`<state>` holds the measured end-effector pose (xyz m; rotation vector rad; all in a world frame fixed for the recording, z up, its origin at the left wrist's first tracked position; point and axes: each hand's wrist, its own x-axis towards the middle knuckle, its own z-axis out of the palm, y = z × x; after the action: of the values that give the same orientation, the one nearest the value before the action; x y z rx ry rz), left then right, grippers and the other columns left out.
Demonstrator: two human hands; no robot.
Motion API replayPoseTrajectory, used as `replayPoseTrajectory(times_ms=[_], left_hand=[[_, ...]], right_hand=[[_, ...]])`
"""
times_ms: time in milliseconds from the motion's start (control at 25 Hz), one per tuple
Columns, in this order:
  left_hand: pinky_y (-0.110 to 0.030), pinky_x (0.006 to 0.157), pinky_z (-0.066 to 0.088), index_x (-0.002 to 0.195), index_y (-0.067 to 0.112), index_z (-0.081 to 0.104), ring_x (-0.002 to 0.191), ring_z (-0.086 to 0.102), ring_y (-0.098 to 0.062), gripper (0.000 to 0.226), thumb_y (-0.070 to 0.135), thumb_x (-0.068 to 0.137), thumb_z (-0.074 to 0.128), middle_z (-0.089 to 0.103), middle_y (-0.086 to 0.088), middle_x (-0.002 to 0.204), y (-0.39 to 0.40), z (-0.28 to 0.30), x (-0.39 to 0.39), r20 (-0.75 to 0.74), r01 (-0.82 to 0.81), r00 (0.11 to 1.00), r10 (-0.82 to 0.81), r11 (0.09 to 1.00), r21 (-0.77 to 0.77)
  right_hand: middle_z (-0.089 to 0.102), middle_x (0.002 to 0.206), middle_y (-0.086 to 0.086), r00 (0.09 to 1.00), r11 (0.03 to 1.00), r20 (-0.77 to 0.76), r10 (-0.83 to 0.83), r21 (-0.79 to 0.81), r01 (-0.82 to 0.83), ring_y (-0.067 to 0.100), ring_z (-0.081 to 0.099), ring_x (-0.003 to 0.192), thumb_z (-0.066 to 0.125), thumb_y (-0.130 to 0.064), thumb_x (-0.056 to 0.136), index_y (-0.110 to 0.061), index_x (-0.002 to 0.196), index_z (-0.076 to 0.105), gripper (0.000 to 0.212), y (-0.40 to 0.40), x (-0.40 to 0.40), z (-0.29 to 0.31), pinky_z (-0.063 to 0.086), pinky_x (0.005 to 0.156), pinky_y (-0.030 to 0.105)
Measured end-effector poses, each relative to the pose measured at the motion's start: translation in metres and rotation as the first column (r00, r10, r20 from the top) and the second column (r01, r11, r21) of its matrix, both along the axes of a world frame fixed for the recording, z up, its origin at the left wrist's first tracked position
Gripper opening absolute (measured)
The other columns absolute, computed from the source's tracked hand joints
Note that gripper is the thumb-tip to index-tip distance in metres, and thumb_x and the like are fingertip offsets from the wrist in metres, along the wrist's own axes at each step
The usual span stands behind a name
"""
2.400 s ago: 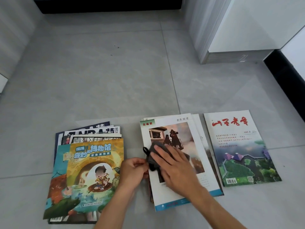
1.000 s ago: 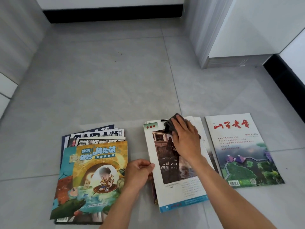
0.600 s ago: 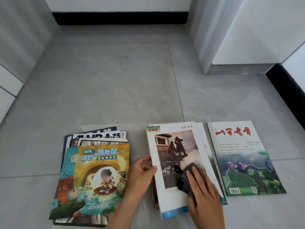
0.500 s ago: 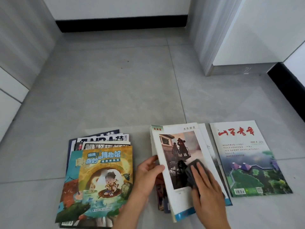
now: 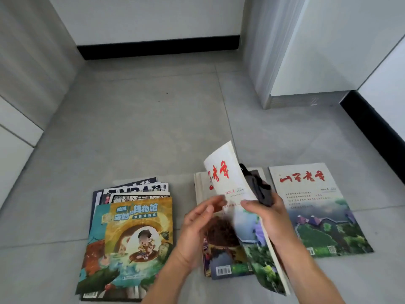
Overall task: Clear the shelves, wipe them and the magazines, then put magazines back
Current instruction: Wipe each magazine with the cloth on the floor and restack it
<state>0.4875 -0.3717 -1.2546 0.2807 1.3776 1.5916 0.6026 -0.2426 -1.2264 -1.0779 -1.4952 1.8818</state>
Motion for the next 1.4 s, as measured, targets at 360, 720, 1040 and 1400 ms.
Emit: replayPoseTrajectory(times_ms=[360, 720, 1040, 1400], left_hand=[[-0.042, 0.080, 0.059, 0.106, 0.008, 0.073, 0.104, 0.069, -0.035, 0.076, 0.026, 0.038, 0.100, 0.070, -0.020, 0.115, -0.023, 0.000, -0.030, 0.277, 0.163, 0.949, -0.148, 0.986, -0.033], [-0.013, 0.056, 0.053, 0.081, 0.032, 0.063, 0.078, 0.060, 0.001, 0.023, 0.011, 0.087, 0.072, 0.066, 0.019, 0.082, 0.009, 0.047, -0.028, -0.380, -0.061, 0.925, -0.019, 0.978, -0.200], [-0.033, 0.052, 0.057, 0.078, 0.009, 0.068, 0.062, 0.067, -0.015, 0.014, 0.006, 0.091, 0.065, 0.072, -0.004, 0.071, 0.006, 0.051, -0.029, -0.514, -0.058, 0.858, -0.021, 0.989, -0.137], [-0.034, 0.050, 0.055, 0.080, 0.005, 0.070, 0.058, 0.067, -0.018, 0.011, 0.000, 0.089, 0.066, 0.073, -0.009, 0.073, -0.004, 0.047, -0.034, -0.504, -0.035, 0.861, -0.061, 0.983, -0.179]], right_hand=[[0.074, 0.107, 0.017, 0.970, 0.948, -0.123, 0.208, -0.217, -0.231, 0.033, 0.072, 0.098, 0.102, -0.033, 0.020, -0.015, 0.098, 0.080, 0.082, 0.046, 0.051, -0.006, 0.061, 0.073, 0.036], [0.063, 0.111, -0.009, 0.934, 0.700, 0.199, -0.299, 0.710, 0.073, 0.016, 0.060, 0.105, 0.066, -0.029, 0.094, -0.020, 0.127, 0.060, 0.035, 0.041, 0.014, 0.038, 0.045, 0.079, 0.022], [0.056, 0.141, -0.004, 0.925, 0.157, 0.352, -0.145, 0.931, -0.330, 0.024, 0.051, 0.102, 0.066, -0.004, 0.071, -0.022, 0.139, 0.053, 0.072, -0.001, -0.032, 0.062, 0.054, 0.081, 0.043], [0.059, 0.137, -0.004, 0.930, 0.161, 0.367, -0.039, 0.920, -0.356, 0.020, 0.048, 0.099, 0.057, -0.008, 0.075, -0.021, 0.135, 0.060, 0.061, -0.009, -0.035, 0.066, 0.046, 0.084, 0.032]])
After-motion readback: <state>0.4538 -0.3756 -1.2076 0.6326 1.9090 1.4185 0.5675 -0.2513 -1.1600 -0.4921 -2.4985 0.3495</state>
